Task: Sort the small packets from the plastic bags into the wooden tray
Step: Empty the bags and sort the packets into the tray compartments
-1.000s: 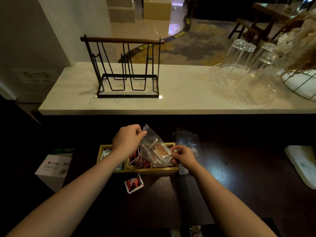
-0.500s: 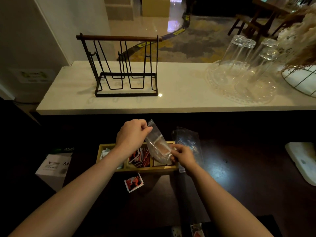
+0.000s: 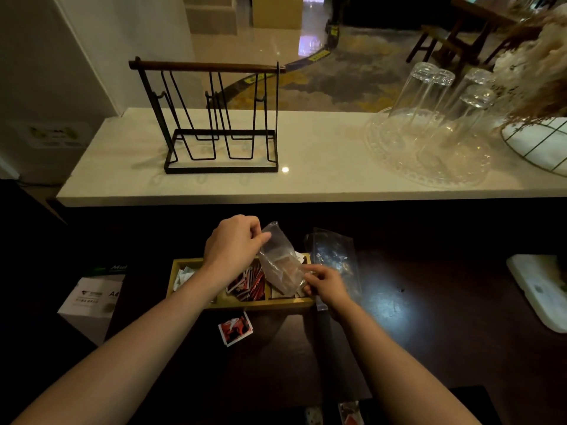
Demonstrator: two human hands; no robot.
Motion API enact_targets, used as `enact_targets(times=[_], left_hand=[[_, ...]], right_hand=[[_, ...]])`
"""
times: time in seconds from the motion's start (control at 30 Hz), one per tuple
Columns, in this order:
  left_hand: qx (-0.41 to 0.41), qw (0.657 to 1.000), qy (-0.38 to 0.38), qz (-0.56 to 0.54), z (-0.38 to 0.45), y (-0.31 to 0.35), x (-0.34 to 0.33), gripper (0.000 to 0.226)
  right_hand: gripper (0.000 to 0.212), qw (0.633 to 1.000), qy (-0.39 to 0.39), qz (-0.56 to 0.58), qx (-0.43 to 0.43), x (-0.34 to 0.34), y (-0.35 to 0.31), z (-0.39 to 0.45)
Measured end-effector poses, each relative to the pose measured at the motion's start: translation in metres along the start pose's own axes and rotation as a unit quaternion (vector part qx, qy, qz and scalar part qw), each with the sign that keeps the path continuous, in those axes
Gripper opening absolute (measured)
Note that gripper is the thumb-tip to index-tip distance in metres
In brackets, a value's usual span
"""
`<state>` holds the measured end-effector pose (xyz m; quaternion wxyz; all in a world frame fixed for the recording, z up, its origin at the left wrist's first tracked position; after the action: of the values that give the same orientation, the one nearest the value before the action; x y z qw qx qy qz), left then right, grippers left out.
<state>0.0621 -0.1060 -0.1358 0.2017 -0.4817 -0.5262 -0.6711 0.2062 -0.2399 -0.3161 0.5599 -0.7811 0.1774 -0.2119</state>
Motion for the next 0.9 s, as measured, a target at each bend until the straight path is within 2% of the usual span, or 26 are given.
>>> enact_targets(times=[0.2, 0.37, 0.53, 0.7, 0.9], left_hand=[[-0.007, 1.0, 0.004, -0.008, -0.004, 0.002, 0.003, 0.03], [-0.014, 0.999, 0.009, -0.033, 0.0, 0.003, 0.011, 0.03], [-0.066, 0.994, -0.04, -0.073, -0.001, 0.038, 0.0, 0.031], [-0.018, 0.986, -0.066, -0.151, 0.011, 0.034, -0.008, 0.028], [0.014, 0.982, -0.08, -0.172, 0.016, 0.023, -0.014, 0.028]], right_hand=[[0.017, 0.999, 0.014, -0.029, 0.011, -0.001, -0.003, 0.0], [0.019, 1.0, 0.014, 0.008, 0.01, -0.001, 0.0, -0.004], [0.018, 0.999, 0.023, 0.028, -0.027, -0.006, 0.012, -0.002], [0.022, 0.99, 0.039, 0.115, -0.077, -0.004, 0.018, -0.002], [0.022, 0.984, 0.049, 0.134, -0.103, -0.005, 0.021, -0.002]])
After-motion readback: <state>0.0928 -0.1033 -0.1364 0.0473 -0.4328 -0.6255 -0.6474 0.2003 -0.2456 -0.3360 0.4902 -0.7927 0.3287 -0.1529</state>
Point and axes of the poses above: each hand's wrist, its own z-axis towards the middle knuckle, its own x-axis out of the back of the hand, y = z × x, the point moved 9 cm from there along z, towards the middle knuckle, and after that the axes turned 10 degrees about x, right-handed, at the moved point
